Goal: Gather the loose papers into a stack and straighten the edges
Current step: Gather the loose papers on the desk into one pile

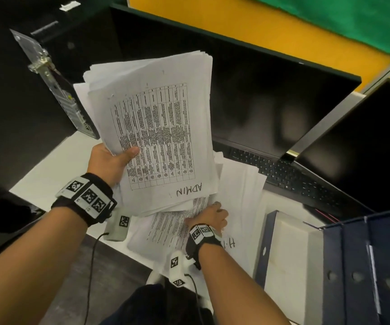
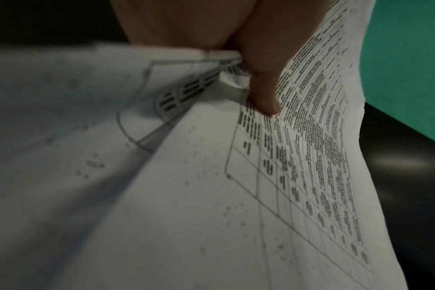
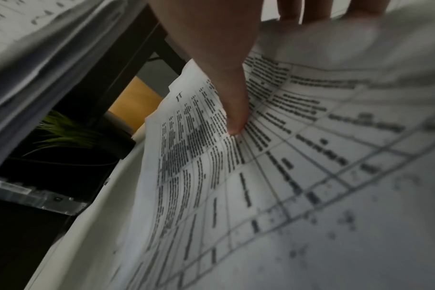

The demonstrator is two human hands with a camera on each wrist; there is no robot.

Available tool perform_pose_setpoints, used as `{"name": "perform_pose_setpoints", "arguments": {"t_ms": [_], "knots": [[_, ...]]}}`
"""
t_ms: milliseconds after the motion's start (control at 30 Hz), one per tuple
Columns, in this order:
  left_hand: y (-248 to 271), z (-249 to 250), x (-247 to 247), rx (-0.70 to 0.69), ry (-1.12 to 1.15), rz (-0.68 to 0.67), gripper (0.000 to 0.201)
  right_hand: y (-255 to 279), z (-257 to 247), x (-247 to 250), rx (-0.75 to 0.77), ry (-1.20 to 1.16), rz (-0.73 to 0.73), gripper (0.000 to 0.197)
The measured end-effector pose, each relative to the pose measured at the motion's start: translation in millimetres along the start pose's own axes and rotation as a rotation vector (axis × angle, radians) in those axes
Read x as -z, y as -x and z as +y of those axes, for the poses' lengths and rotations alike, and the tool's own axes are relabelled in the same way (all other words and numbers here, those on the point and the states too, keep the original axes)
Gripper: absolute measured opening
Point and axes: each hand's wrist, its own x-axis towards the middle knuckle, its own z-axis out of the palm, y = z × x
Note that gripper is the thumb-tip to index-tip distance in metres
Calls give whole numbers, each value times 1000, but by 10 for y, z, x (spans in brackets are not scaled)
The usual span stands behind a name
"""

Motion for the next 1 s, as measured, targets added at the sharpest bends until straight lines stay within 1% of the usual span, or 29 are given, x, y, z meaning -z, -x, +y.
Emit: {"name": "perform_pose_setpoints", "arguments": {"t_ms": [67,100,133,167,200,267,300,333,367,467,500,533,600,633,667,733,767,800,833,867,900,933,967,1000], "knots": [[-7,-5,5,-1,15,1,25,-1,29,9,17,-120,-7,114],[-9,-5,7,-2,18,0,25,-20,53,31,13,-180,-17,112],[-10,-6,13,-4,16,-3,26,-58,82,58,5,-229,-23,106],[-14,-7,23,-8,10,-9,26,-92,119,106,3,-248,-25,95],[-15,-5,31,-11,6,-12,28,-135,159,179,19,-235,-15,82],[-15,3,59,-21,-7,-12,33,-237,228,363,104,-95,72,59],[-16,4,82,-27,-16,-13,33,-272,242,450,157,-2,138,52],[-17,-4,98,-27,-22,-11,33,-313,252,499,209,70,188,50],[-21,-14,110,-25,-25,-9,33,-339,247,523,246,122,199,55],[-19,-21,122,6,-28,-3,34,-336,195,448,278,258,73,94],[-17,-18,125,19,-25,-2,35,-337,195,411,281,255,53,100],[-20,-16,132,26,-24,-1,37,-347,203,378,272,194,40,105],[-19,-9,141,39,-25,-3,38,-342,230,361,225,-28,8,109],[-24,-26,148,59,-27,0,39,-329,238,361,193,-109,-12,105],[-30,-54,156,88,-25,4,39,-311,251,375,161,-158,-32,94],[-27,-134,164,155,-29,1,36,-292,312,456,153,-171,-45,58],[-10,-174,154,188,-52,-12,32,-278,353,541,177,-162,-21,42],[13,-224,137,217,-85,-38,28,-271,408,651,203,-146,24,31],[37,-306,121,257,-129,-68,25,-241,453,800,229,-125,88,26],[69,-395,96,293,-165,-97,24,-201,488,970,250,-93,163,25],[107,-497,69,335,-215,-124,27,-153,513,1160,273,-64,233,25],[130,-602,51,371,-282,-151,36,-78,526,1359,290,-48,296,27],[136,-696,23,423,-372,-177,50,0,524,1559,309,-29,347,27],[135,-818,-2,467,-459,-201,70,77,520,1757,350,-10,408,27]]}}
